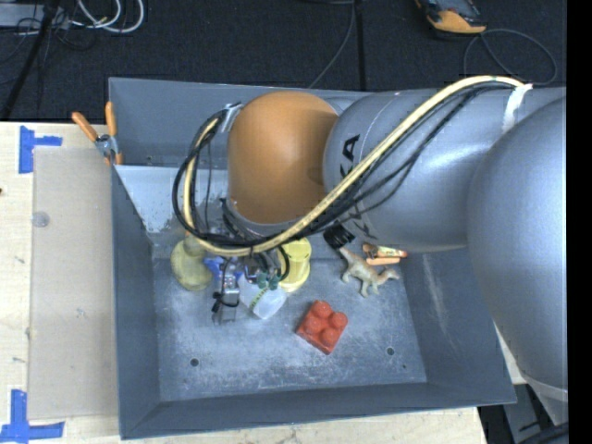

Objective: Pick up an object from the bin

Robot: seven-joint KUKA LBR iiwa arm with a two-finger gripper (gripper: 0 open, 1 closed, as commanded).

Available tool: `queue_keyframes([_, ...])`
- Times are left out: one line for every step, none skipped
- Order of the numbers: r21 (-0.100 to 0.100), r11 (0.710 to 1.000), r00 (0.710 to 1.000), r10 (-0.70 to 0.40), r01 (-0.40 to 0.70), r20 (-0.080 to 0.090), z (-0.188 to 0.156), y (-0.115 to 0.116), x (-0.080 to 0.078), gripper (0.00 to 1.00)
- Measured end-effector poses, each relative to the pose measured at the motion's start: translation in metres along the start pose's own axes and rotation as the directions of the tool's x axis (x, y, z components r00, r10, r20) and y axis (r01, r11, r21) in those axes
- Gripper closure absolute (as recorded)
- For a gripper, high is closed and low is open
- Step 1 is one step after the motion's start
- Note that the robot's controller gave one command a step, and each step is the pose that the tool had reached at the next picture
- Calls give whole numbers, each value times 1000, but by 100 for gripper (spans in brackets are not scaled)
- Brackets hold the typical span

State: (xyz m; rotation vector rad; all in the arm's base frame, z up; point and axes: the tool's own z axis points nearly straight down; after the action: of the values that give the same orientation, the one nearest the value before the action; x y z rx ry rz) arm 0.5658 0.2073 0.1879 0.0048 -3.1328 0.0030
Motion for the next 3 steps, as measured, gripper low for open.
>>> queue_keyframes([-1, 1000, 1000, 1, -1, 2, -2, 0, 0, 0])
queue_keyframes([-4, 1000, 1000, -25, 25, 7, 23, -32, -25, 0])
queue_keyframes([2, 1000, 1000, -17, 17, 1, 46, -54, -13, 0])
